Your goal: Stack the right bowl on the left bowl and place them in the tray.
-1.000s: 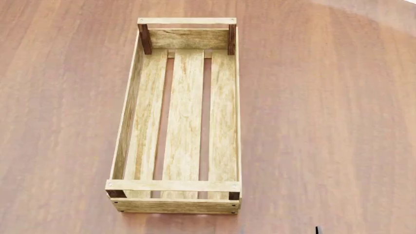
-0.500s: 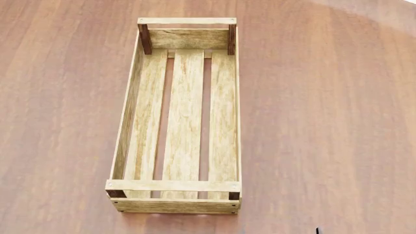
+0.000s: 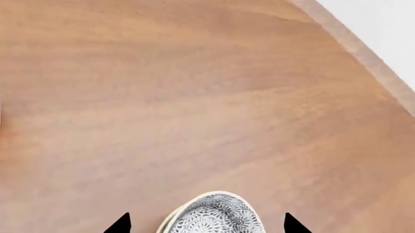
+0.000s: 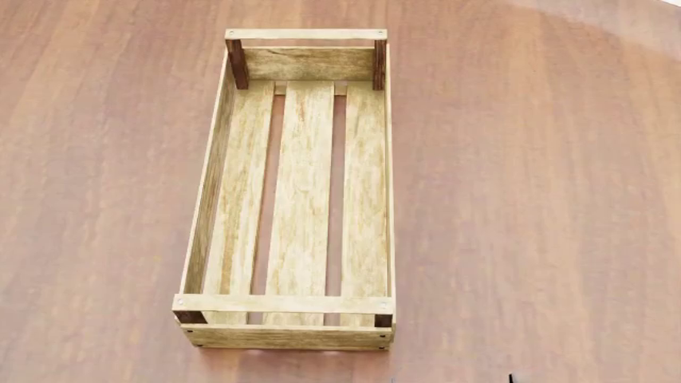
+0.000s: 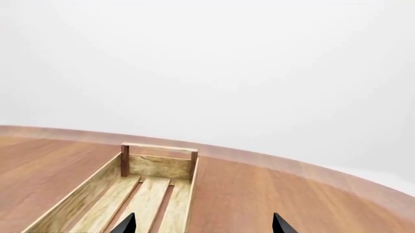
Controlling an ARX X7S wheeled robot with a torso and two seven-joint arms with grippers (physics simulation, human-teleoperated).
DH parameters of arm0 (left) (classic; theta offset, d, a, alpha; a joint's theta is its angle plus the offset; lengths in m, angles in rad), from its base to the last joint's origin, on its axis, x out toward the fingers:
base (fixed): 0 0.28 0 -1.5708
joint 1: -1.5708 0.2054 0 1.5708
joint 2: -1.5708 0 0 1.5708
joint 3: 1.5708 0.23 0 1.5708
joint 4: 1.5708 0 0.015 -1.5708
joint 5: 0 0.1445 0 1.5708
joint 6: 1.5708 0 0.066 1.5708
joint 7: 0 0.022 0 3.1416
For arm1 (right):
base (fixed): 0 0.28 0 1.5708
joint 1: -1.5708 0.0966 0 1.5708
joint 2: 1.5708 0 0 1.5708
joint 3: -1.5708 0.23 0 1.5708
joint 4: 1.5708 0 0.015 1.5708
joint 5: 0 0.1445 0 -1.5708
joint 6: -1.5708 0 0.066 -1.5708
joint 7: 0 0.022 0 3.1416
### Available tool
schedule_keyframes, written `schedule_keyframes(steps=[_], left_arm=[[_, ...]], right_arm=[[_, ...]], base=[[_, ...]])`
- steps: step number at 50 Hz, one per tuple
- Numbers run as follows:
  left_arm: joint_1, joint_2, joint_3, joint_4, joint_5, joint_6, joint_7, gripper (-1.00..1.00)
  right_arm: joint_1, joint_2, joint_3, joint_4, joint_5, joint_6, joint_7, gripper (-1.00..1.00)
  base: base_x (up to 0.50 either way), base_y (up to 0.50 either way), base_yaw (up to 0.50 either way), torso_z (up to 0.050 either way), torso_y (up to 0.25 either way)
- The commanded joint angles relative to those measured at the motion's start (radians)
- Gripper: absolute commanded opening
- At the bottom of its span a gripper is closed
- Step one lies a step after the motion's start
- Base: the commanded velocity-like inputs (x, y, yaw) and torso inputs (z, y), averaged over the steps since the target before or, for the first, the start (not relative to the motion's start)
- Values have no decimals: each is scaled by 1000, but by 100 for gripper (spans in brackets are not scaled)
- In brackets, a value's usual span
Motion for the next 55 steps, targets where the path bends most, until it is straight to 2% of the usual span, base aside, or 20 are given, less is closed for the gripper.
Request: schedule_keyframes(steps=[1, 6, 26, 37, 55], left_arm=[[45, 45, -103, 27, -54, 12, 101, 100], [42, 60, -144, 6, -106, 13, 142, 100], [65, 62, -144, -51, -61, 40, 164, 100], [45, 47, -51, -78, 5, 6, 153, 100], [6, 46, 5, -136, 29, -20, 156, 100]], right_arm=[[0, -19, 10, -7, -31, 12, -22, 100], [-2, -17, 9, -14, -35, 18, -22, 100], [-4, -16, 0, -9, -42, 14, -16, 100], [-4, -18, -7, 3, -41, 8, -14, 100], [-3, -15, -11, 18, -48, 9, -8, 100]], base=[[0, 0, 0, 0, 0], [0, 0, 0, 0, 0], [0, 0, 0, 0, 0], [0, 0, 0, 0, 0], [0, 0, 0, 0, 0]])
